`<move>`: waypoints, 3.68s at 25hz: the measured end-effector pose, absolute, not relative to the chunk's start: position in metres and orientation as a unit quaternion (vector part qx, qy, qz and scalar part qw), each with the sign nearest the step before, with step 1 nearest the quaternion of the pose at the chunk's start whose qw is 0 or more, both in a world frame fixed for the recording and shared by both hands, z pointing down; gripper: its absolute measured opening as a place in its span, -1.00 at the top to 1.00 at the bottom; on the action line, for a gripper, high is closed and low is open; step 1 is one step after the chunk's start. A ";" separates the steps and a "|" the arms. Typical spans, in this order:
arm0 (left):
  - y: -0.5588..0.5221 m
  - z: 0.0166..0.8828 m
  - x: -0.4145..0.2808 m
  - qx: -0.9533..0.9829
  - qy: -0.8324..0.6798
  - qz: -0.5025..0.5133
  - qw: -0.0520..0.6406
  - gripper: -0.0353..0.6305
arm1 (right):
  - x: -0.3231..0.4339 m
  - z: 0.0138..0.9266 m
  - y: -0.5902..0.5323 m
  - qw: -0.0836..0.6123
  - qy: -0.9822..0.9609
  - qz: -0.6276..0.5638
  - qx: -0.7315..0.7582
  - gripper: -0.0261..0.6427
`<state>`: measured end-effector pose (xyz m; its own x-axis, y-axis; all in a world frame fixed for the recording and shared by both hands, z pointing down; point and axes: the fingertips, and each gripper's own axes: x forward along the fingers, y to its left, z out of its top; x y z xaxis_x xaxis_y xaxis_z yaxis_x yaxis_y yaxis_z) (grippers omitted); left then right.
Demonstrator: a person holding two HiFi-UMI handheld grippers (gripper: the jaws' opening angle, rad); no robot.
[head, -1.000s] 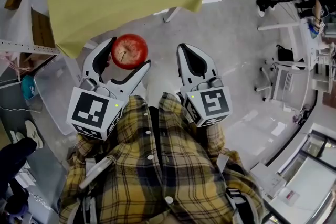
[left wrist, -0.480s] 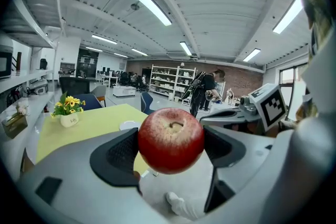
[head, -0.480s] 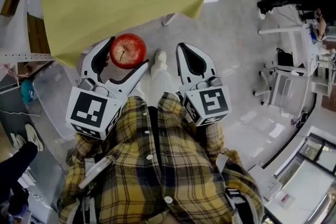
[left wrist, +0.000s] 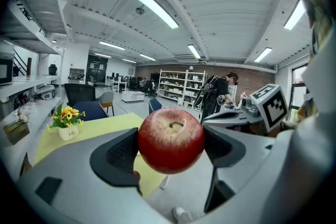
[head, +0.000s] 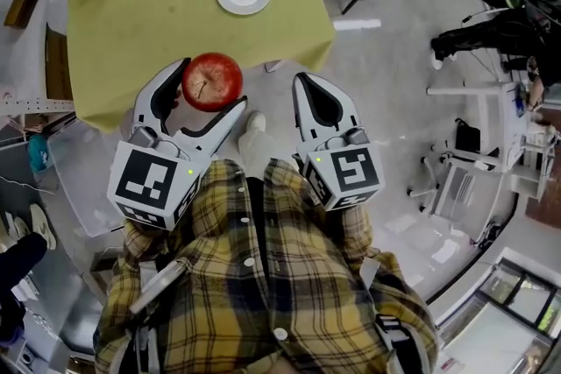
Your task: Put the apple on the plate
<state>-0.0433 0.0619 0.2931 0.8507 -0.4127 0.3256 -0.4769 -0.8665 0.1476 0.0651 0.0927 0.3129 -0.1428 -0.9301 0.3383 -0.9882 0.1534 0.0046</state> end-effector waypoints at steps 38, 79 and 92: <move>-0.080 0.313 0.039 0.926 -0.312 0.160 0.140 -0.30 | 0.136 0.345 -0.064 0.152 -0.809 0.153 0.546 0.93; -0.200 0.332 0.050 0.906 -0.344 0.189 0.156 -0.30 | 0.152 0.333 -0.199 0.153 -0.834 0.143 0.510 0.93; -0.214 0.383 0.064 0.902 -0.318 0.225 0.185 -0.30 | 0.149 0.346 -0.200 0.185 -0.828 0.156 0.506 0.93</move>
